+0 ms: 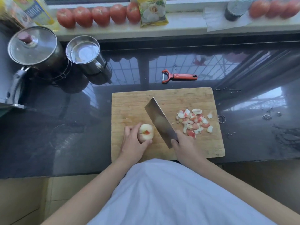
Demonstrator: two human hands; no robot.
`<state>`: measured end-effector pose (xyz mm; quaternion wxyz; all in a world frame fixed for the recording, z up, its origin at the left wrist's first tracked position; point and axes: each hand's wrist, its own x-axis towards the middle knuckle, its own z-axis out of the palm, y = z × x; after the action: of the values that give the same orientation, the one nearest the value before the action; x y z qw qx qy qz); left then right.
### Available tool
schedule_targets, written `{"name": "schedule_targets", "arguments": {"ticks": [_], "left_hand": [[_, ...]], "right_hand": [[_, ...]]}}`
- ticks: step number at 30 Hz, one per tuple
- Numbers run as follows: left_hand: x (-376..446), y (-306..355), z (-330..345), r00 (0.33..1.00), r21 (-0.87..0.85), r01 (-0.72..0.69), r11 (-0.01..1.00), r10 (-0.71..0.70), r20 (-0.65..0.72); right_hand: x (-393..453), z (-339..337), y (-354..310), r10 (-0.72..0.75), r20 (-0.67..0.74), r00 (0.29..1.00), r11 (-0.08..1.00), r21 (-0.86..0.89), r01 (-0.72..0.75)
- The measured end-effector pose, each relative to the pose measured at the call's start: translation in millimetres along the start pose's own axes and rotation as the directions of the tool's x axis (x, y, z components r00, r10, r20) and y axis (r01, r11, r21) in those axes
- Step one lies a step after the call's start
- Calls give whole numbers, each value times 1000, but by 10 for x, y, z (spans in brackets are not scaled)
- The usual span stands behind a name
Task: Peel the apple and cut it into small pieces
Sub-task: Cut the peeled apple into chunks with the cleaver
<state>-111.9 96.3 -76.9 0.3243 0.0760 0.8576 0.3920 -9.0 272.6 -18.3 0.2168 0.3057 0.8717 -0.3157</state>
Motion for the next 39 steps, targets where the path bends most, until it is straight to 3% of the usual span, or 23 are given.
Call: {"name": "schedule_targets", "arguments": {"ticks": [4,10,13,16,22,31,39], "left_hand": [[-59,8,23,1000,-59,17,998,-17,5],[-92,-1,41,998,-275,12,961,-28,-57],[-73,-16,23,999,-315,8,949,-21,-37],[-2,13,12,999,-348,28,937,-14,42],[1,118,117,992,-598,84,797,-122,-23],[23,89,85,985,-684,143,716,-169,28],[60,144,82,979,-689,168,705,-203,31]], "right_hand": [[-12,39,98,-19,17,1000,997,70,18],[33,-81,90,20,-127,992,866,499,46],[208,-192,-24,-96,-156,983,921,360,147],[298,-198,-59,-128,-133,983,972,180,151],[264,-145,-77,-73,-139,988,956,274,109],[469,-125,-233,19,-153,988,852,520,64],[560,-19,-337,78,-125,989,797,604,13]]}}
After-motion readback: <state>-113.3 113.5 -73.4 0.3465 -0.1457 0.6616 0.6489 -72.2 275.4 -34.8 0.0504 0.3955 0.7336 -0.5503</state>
